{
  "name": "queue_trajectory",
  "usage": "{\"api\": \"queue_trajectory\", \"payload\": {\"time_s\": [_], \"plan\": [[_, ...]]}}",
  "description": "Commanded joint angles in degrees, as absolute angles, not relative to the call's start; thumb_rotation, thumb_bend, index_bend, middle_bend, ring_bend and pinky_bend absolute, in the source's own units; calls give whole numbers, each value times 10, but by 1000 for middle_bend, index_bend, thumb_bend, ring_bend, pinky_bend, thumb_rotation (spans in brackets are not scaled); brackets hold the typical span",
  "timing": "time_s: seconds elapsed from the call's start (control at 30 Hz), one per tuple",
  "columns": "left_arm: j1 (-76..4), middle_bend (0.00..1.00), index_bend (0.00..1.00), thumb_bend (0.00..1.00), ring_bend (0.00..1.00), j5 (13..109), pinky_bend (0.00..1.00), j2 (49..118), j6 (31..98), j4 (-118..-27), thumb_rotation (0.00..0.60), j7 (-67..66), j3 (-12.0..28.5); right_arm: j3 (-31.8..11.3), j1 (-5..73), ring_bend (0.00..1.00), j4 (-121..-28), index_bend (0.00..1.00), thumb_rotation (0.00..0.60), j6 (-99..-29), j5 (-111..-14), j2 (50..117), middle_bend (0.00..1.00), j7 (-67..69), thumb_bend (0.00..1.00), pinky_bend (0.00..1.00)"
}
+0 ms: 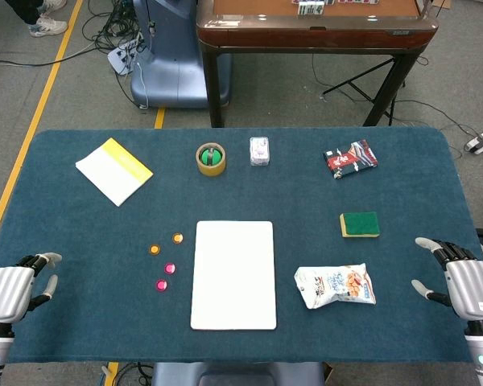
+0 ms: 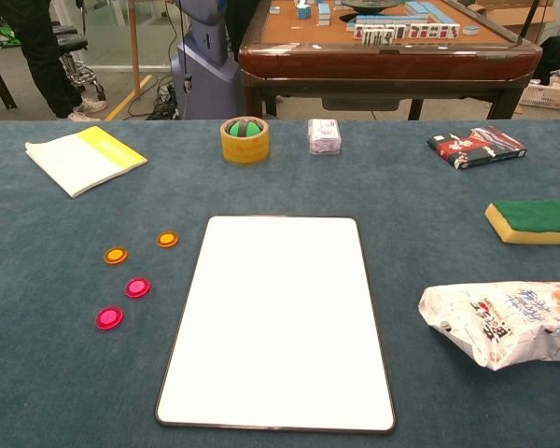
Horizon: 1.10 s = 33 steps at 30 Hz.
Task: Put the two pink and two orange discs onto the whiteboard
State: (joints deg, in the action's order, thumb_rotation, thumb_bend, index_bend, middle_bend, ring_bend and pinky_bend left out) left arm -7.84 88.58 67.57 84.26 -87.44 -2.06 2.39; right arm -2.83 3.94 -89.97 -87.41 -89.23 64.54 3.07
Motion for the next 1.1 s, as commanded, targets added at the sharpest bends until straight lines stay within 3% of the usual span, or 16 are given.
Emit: {"api": "queue_trajectory", "payload": {"time_s": [0.03,0.17,0.23,0.3,0.47,0.83,1.1], "plan": [[-80,486,457,469,444,913,789,687,865,-861,600,12,22,-29,41,309,-899,268,600,-871,-892,645,337,42,0,399],[-87,543,393,463,488,941,841,694,877,-849,600,36,19,-33,48,312,-895,277,600,-854,-878,648,343,38,0,401],[-93,653,372,394,605,955,896,699,882,-844,600,37,19,-33,48,312,-896,277,600,-851,-876,649,344,33,0,403],[-103,835,370,262,802,967,982,695,870,-853,600,35,15,-31,47,312,-898,277,600,-853,-878,649,344,33,0,403],[-137,984,381,198,950,993,1000,683,829,-879,600,10,9,-34,42,312,-900,277,600,-866,-880,646,344,36,0,403],[-213,1000,420,197,1000,976,1000,707,691,-928,600,-55,6,-37,40,313,-899,277,600,-874,-884,639,344,53,0,403],[-259,1000,457,196,1000,922,1000,760,612,-905,600,-109,24,-37,36,312,-899,277,600,-882,-887,634,344,65,0,403]]}}
